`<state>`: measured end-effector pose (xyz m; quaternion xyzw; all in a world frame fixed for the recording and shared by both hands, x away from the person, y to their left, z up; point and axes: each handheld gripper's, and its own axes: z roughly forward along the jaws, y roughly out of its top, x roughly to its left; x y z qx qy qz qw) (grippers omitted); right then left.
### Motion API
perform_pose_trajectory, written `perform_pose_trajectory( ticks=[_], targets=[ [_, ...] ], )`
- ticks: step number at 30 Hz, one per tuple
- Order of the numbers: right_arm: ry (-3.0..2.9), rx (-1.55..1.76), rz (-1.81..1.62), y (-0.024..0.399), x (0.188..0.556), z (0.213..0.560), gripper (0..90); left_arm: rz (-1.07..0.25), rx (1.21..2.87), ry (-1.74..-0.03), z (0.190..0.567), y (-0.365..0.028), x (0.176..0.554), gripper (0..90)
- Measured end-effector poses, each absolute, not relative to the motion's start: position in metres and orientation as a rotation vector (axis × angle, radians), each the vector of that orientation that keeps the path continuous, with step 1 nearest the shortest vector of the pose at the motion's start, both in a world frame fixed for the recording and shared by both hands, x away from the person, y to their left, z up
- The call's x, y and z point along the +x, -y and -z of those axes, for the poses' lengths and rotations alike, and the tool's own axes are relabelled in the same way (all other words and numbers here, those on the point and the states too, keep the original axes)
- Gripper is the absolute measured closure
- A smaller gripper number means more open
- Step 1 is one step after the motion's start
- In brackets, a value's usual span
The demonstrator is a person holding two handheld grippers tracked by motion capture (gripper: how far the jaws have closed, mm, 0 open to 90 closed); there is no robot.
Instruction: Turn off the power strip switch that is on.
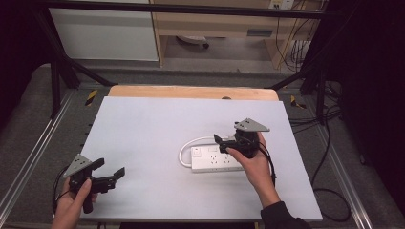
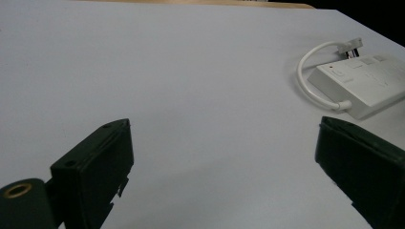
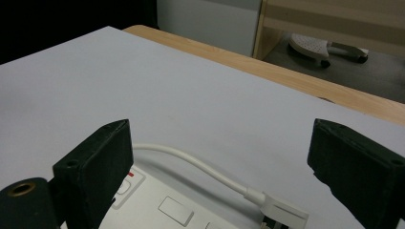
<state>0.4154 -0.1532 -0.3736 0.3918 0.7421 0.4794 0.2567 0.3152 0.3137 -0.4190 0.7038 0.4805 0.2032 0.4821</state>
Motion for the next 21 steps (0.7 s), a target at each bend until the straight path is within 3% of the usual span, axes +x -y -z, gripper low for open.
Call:
perform_pose_trajectory(
  ticks=[21],
  targets=[
    [-2.068, 1.054, -1.354, 0.141, 0.415, 0.38, 24.5, -0.495, 1.732, -1.159, 0.419, -0.312, 0.315, 5.7]
  ],
)
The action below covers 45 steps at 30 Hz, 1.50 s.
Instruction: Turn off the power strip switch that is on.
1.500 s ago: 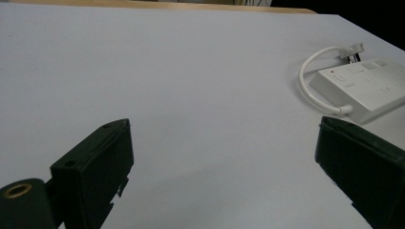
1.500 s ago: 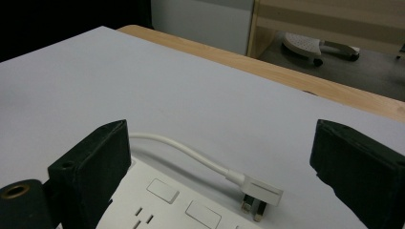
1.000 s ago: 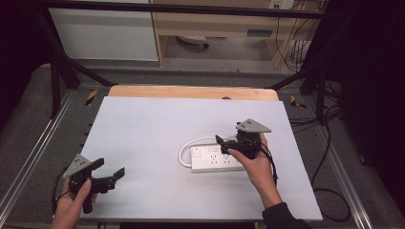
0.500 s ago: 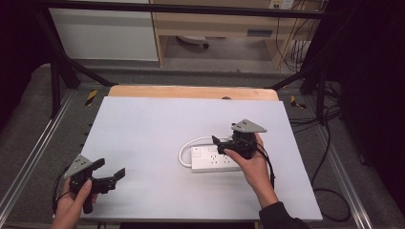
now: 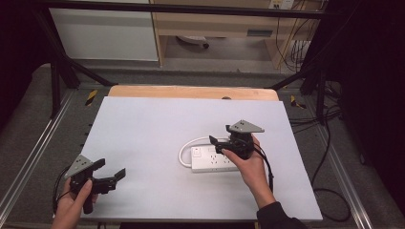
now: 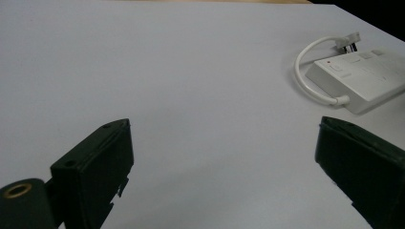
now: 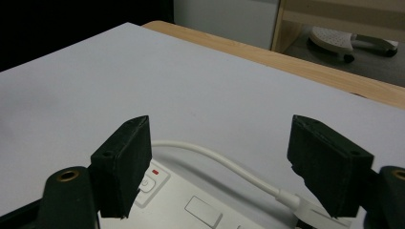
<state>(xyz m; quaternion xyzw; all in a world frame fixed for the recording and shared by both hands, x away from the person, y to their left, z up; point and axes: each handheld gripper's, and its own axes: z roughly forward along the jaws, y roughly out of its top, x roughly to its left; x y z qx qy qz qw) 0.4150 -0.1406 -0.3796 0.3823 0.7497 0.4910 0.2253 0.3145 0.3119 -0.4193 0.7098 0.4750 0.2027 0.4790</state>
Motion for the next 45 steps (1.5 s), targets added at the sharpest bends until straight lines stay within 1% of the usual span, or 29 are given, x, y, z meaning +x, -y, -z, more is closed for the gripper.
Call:
perform_pose_trajectory(
  ticks=[8, 9, 10, 11, 15, 16, 17, 19, 20, 22, 23, 24, 25, 26, 28, 31, 32, 38, 45],
  targets=[
    [-2.085, 1.025, -1.338, 0.131, 0.413, 0.384, 32.4, -0.489, 1.743, -1.15, 0.42, -0.311, 0.314, 5.7],
    [-2.089, 1.015, -1.335, 0.128, 0.413, 0.386, 36.0, -0.489, 1.743, -1.15, 0.419, -0.311, 0.314, 5.7],
    [-2.089, 1.015, -1.335, 0.128, 0.413, 0.386, 36.0, -0.487, 1.743, -1.149, 0.419, -0.311, 0.314, 5.7],
    [-2.093, 1.004, -1.334, 0.127, 0.412, 0.386, 39.2, -0.486, 1.742, -1.149, 0.419, -0.311, 0.314, 5.7],
    [-2.106, 0.967, -1.327, 0.121, 0.41, 0.388, 45.5, -0.486, 1.747, -1.146, 0.42, -0.311, 0.314, 5.8],
    [-2.105, 0.961, -1.328, 0.121, 0.41, 0.388, 48.9, -0.485, 1.749, -1.146, 0.42, -0.311, 0.314, 5.8],
    [-2.105, 0.961, -1.328, 0.121, 0.41, 0.388, 48.9, -0.485, 1.75, -1.145, 0.42, -0.31, 0.314, 5.8],
    [-2.106, 0.971, -1.325, 0.121, 0.409, 0.39, 53.7, -0.486, 1.754, -1.14, 0.42, -0.31, 0.314, 5.8],
    [-2.106, 0.971, -1.325, 0.121, 0.409, 0.39, 53.7, -0.485, 1.757, -1.141, 0.42, -0.31, 0.314, 5.8],
    [-2.104, 0.975, -1.324, 0.121, 0.409, 0.391, 56.9, -0.484, 1.758, -1.141, 0.42, -0.309, 0.314, 5.8],
    [-2.107, 0.974, -1.318, 0.121, 0.41, 0.393, 61.2, -0.482, 1.757, -1.141, 0.42, -0.309, 0.314, 5.8],
    [-2.107, 0.977, -1.321, 0.121, 0.41, 0.394, 63.1, -0.482, 1.757, -1.14, 0.42, -0.309, 0.314, 5.8],
    [-2.107, 0.977, -1.321, 0.121, 0.41, 0.394, 63.1, -0.482, 1.758, -1.139, 0.42, -0.309, 0.314, 5.8],
    [-2.107, 0.981, -1.322, 0.121, 0.41, 0.395, 65.9, -0.482, 1.758, -1.139, 0.42, -0.309, 0.314, 5.8],
    [-2.109, 0.983, -1.325, 0.121, 0.41, 0.395, 66.8, -0.481, 1.76, -1.137, 0.42, -0.309, 0.314, 5.8],
    [-2.11, 0.991, -1.319, 0.123, 0.411, 0.399, 71.4, -0.48, 1.763, -1.132, 0.42, -0.309, 0.314, 5.8],
    [-2.11, 0.991, -1.319, 0.123, 0.411, 0.399, 71.4, -0.479, 1.763, -1.131, 0.42, -0.309, 0.314, 5.8],
    [-2.109, 0.995, -1.313, 0.125, 0.413, 0.406, 79.0, -0.48, 1.765, -1.128, 0.42, -0.309, 0.314, 5.8],
    [-2.109, 0.999, -1.313, 0.126, 0.414, 0.41, 82.2, -0.481, 1.764, -1.126, 0.42, -0.308, 0.313, 5.8]
  ],
)
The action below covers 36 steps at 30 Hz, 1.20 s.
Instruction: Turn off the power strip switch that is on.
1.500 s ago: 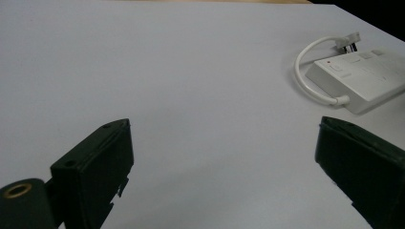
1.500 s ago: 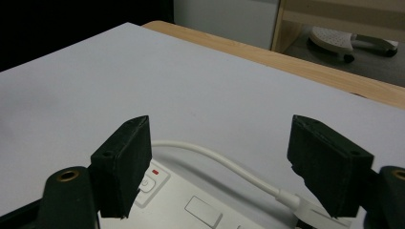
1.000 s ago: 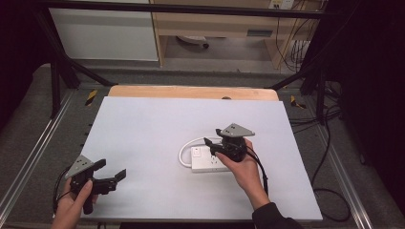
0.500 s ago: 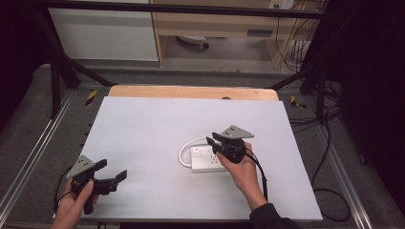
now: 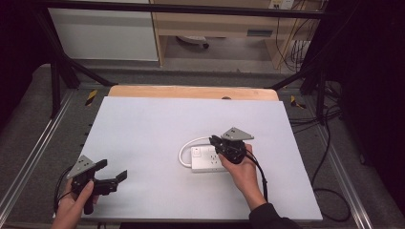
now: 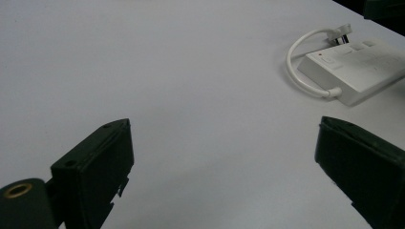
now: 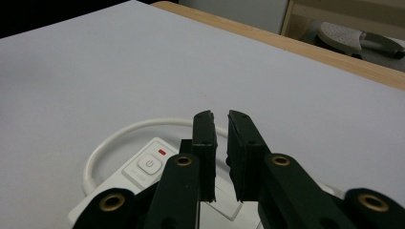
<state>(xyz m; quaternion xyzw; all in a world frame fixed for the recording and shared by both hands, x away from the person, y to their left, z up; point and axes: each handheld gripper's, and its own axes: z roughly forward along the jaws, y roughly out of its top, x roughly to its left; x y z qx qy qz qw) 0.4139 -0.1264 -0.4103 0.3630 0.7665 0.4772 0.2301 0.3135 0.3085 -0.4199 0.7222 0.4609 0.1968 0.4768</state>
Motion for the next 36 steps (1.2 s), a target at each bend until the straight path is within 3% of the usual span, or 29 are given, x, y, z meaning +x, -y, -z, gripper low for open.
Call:
perform_pose_trajectory(
  ticks=[16, 36],
  targets=[
    [-2.129, 1.01, -1.307, 0.129, 0.413, 0.418, 90.0, -0.485, 1.767, -1.113, 0.42, -0.308, 0.313, 5.8],
    [-2.17, 0.999, -1.282, 0.126, 0.415, 0.427, 90.0, -0.485, 1.775, -1.11, 0.42, -0.308, 0.313, 5.8]
  ],
)
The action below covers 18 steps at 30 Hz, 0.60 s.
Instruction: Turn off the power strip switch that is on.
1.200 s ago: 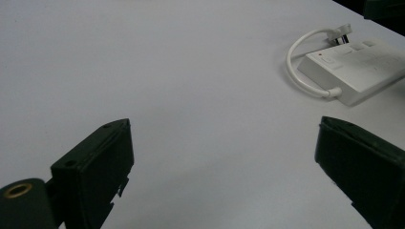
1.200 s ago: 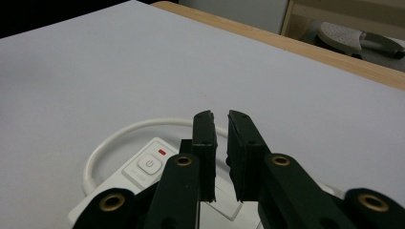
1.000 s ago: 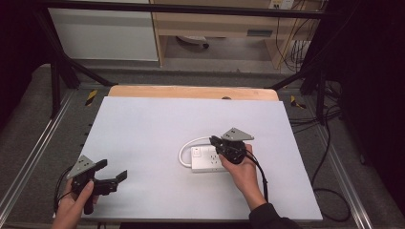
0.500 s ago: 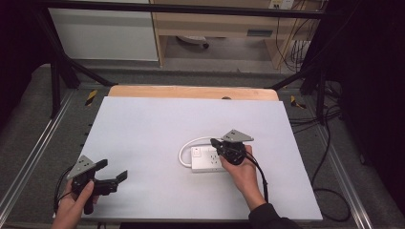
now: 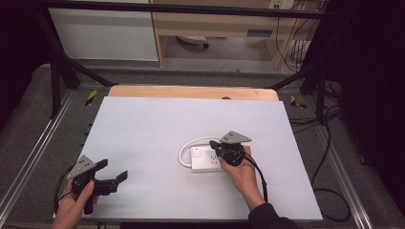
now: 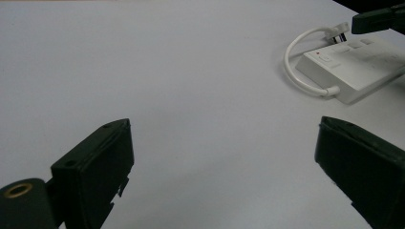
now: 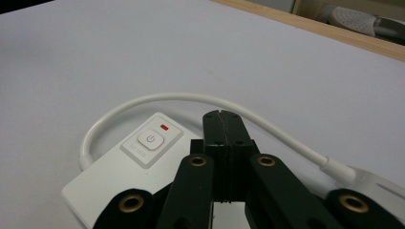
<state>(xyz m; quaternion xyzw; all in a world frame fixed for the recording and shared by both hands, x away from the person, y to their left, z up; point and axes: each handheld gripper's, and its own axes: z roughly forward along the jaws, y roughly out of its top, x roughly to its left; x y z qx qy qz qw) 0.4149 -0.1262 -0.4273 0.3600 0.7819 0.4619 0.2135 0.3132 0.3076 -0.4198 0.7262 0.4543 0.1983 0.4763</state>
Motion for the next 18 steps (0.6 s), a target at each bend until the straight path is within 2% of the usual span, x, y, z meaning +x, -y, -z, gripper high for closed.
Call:
perform_pose_trajectory(
  ticks=[18],
  targets=[
    [-2.19, 1.014, -1.256, 0.1263, 0.4174, 0.433, 90.0, -0.482, 1.784, -1.109, 0.4206, -0.3065, 0.3133, 6.0]
  ],
)
